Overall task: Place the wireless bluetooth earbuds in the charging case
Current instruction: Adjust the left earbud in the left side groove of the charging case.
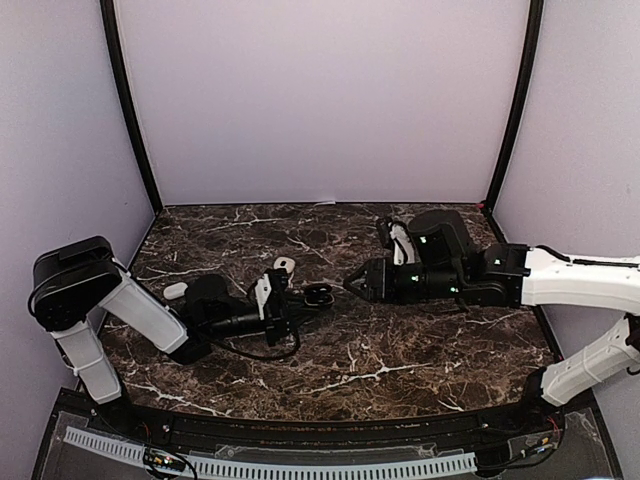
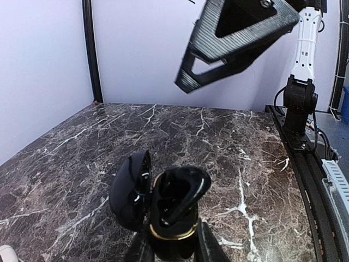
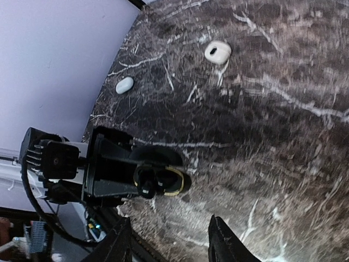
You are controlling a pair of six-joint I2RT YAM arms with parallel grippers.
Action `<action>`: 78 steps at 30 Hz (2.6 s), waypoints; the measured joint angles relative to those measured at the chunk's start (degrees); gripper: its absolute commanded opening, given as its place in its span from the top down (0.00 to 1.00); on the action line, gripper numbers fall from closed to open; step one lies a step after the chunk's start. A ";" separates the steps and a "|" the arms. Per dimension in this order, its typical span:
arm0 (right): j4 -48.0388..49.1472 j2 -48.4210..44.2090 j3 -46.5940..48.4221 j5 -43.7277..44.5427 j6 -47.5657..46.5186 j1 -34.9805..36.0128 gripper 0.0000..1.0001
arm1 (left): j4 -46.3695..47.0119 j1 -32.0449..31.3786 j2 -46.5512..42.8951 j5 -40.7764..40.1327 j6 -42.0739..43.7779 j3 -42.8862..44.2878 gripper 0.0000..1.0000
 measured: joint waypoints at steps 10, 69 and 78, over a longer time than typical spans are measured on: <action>3.58 0.98 -3.23 -7.06 17.92 0.02 0.52 | 2.54 0.00 4.39 -0.70 2.08 1.29 0.87; 10.27 13.20 -0.46 -7.82 29.18 -0.28 0.77 | 0.55 -1.20 6.36 -2.60 10.84 2.27 0.88; 10.21 14.99 -0.33 -8.74 28.57 -0.39 0.80 | -1.95 -1.25 6.36 -3.43 12.39 2.29 0.88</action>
